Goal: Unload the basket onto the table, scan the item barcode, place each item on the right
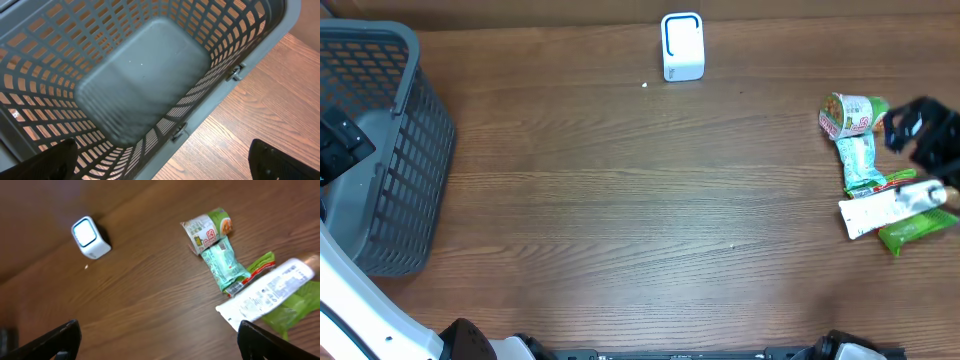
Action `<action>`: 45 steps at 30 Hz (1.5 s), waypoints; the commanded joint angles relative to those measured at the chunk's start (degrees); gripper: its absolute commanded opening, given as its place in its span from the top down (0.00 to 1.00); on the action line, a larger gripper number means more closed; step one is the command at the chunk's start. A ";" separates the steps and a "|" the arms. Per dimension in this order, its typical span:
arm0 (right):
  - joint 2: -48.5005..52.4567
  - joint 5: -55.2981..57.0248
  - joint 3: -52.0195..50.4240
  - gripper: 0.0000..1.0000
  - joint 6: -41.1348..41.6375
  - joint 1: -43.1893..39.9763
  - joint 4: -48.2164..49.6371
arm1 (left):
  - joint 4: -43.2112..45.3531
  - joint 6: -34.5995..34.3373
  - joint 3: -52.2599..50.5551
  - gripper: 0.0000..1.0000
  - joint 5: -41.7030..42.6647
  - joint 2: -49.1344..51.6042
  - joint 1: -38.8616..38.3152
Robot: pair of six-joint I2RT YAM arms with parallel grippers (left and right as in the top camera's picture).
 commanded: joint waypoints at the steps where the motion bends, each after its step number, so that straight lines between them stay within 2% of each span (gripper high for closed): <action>1: -4.96 -1.53 0.63 0.00 -5.49 0.11 -1.81 | 0.17 -0.42 0.70 0.00 0.24 -0.39 -0.02; 8: -11.69 -1.51 0.63 0.00 -5.51 0.11 -5.81 | 0.17 -0.42 0.70 0.00 0.24 -0.39 -0.02; 14: -12.22 -1.53 0.63 0.00 -4.72 0.11 -10.10 | 0.17 -0.42 0.70 0.00 0.24 -0.39 -0.02; 45: -12.17 -1.53 0.63 0.00 -4.72 0.11 -10.32 | 0.17 -0.42 0.70 0.00 0.24 -0.39 -0.02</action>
